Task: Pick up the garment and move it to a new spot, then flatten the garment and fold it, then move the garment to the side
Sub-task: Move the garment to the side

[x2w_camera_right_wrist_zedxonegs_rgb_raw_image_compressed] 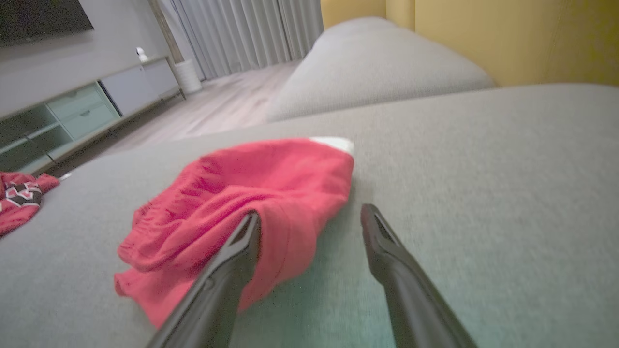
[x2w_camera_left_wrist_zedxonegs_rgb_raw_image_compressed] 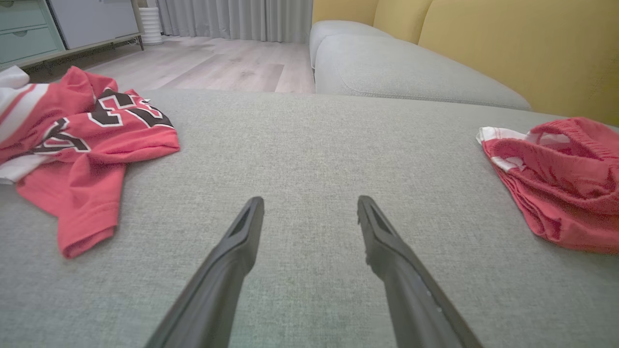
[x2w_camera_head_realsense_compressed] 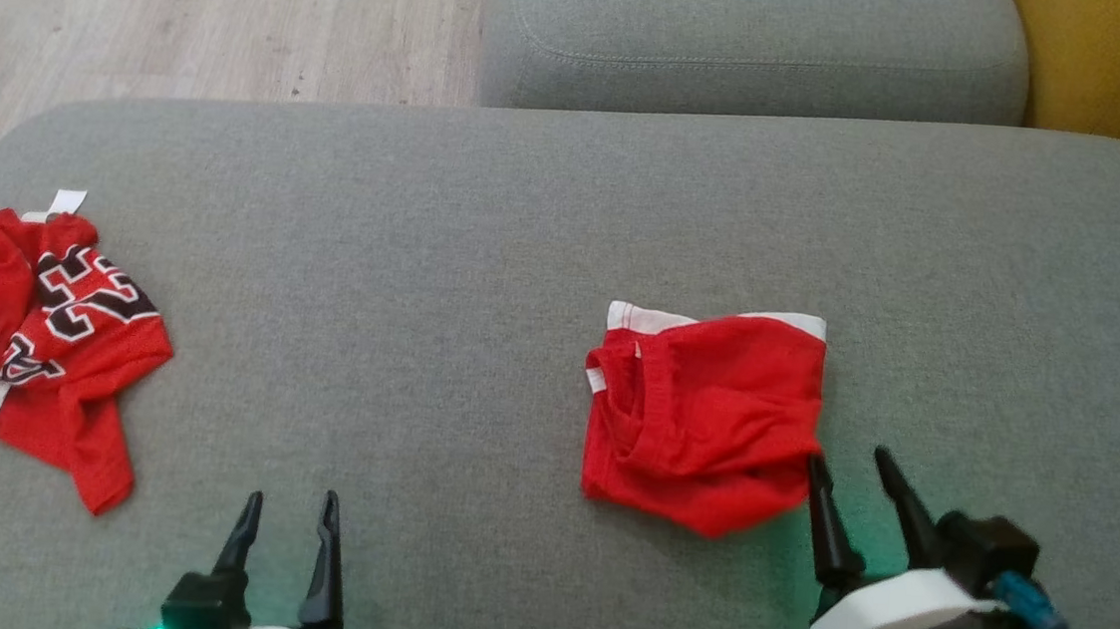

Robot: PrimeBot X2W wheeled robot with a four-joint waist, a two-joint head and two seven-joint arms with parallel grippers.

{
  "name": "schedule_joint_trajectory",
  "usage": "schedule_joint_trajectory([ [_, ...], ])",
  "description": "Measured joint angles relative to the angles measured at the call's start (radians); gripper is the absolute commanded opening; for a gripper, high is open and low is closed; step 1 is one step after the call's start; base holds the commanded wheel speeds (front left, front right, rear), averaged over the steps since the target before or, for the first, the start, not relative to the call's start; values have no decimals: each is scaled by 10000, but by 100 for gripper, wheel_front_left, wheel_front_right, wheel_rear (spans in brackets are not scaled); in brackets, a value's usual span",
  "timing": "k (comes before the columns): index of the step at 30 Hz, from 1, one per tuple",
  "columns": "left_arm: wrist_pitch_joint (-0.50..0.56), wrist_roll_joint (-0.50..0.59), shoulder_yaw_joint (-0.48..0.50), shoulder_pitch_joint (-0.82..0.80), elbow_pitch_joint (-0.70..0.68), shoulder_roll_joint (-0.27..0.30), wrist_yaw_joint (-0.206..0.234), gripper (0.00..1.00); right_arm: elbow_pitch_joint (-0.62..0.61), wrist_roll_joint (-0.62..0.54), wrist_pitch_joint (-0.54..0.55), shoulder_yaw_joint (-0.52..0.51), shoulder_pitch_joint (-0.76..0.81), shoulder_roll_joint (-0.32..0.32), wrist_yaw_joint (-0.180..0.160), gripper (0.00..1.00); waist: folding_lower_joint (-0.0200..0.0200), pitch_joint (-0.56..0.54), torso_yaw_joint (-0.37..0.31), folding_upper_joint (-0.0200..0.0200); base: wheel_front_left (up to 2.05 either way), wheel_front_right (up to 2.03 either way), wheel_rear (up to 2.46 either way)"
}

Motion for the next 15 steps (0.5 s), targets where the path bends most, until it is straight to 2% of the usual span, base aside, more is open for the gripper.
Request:
schedule_joint_trajectory([
  [8, 0, 221, 234, -60, -130, 2, -4, 100, -966, 228, 0, -387, -131, 2, 0, 100, 1, -17, -24, 0, 0, 0, 0],
  [15, 0, 408, 380, -81, -391, 2, -8, 100, -1166, 303, -2, -683, -481, 4, 0, 100, 1, -60, 25, 0, 0, 0, 0],
])
